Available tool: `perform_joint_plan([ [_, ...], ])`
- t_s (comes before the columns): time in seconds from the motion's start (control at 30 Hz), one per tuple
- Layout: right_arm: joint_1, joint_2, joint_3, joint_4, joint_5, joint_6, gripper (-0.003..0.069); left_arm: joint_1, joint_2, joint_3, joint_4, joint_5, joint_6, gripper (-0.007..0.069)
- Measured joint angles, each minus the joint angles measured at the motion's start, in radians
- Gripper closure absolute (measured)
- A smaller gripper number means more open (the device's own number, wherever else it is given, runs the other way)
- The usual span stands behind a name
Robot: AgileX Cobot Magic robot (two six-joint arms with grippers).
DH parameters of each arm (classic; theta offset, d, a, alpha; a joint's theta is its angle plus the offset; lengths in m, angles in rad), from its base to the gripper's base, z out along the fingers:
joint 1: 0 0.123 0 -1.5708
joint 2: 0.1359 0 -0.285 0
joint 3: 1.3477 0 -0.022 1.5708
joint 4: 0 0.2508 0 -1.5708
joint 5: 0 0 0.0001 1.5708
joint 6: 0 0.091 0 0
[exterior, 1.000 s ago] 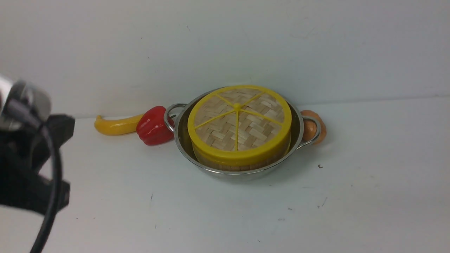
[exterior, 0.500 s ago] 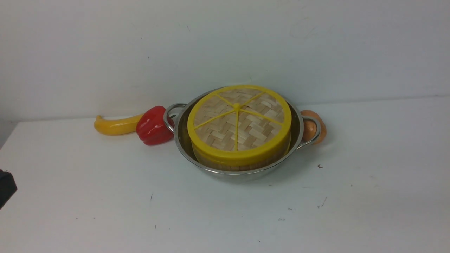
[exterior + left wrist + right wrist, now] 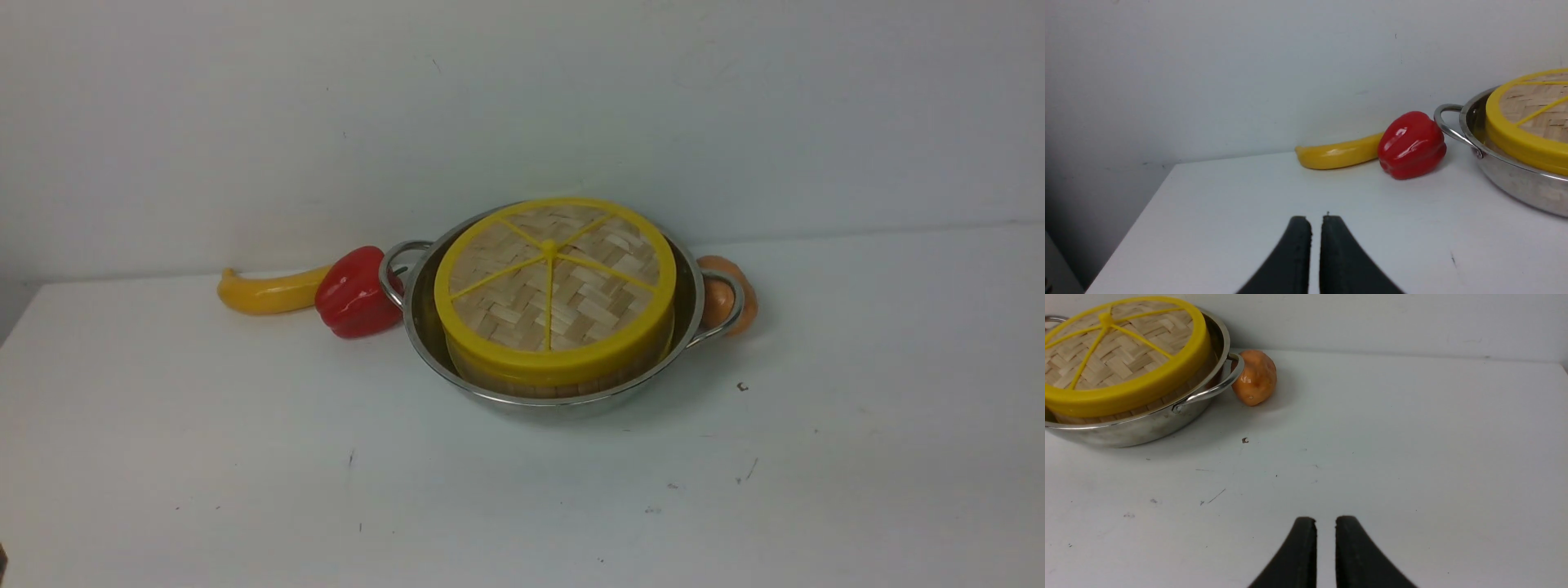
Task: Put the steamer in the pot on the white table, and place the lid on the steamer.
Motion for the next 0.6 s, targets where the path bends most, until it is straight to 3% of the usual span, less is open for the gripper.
perform_joint_plan([
  [0.6,0.000,0.000,0.000,0.053,0.000,0.000,0.0517,0.006,-0.039,0.070,0.020,0.007,-0.007,0.0554],
])
